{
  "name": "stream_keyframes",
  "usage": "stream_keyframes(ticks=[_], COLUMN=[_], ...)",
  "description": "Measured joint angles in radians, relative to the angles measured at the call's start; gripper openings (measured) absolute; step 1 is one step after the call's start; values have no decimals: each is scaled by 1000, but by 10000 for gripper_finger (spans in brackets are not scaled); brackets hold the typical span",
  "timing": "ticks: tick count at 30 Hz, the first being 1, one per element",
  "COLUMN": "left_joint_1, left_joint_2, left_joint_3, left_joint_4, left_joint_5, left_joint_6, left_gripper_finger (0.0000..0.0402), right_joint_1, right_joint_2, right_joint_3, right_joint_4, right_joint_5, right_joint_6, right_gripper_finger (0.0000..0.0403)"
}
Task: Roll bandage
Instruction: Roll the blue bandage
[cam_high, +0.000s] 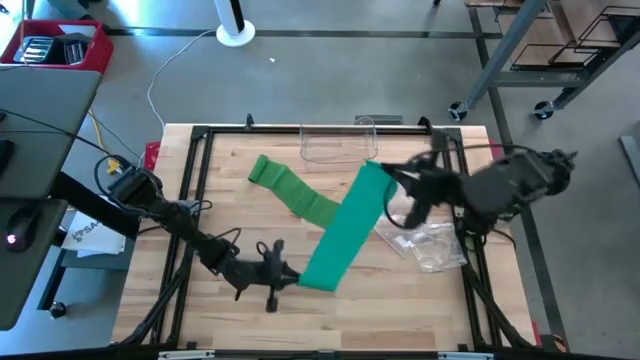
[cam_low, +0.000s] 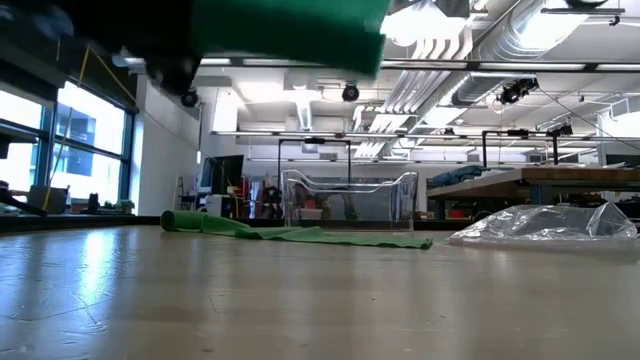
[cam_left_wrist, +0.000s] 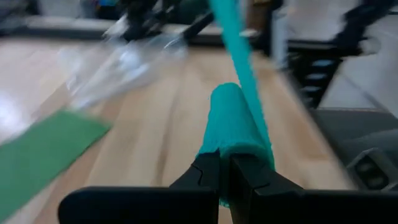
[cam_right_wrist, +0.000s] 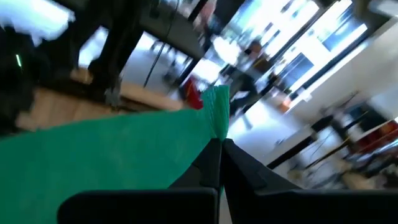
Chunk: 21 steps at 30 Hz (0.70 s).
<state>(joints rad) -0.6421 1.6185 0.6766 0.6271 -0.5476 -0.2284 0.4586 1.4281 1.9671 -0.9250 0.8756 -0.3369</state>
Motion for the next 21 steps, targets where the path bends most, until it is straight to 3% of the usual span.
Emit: stream_keyframes(ticks=[5,10,15,21], left_joint_1=[-49,-83,-92,-123], left_joint_2=[2,-2,-2,-2], left_joint_3=[90,134,164,200], left_joint_4=[0,0,1,9], left_joint_5=[-30,-44,-7,-27], left_joint_6=[155,210,222,300], left_gripper_finger=[1,1,1,1], right_joint_1=[-172,-283,-361,-386], right_joint_2=[10,11,11,11], right_joint_3=[-3,-124,-358,-713], right_joint_4=[-212,-241,-70,334], right_joint_5=[-237,-314,-519,-784], right_joint_6=[172,224,180,172], right_gripper_finger=[0,0,0,0])
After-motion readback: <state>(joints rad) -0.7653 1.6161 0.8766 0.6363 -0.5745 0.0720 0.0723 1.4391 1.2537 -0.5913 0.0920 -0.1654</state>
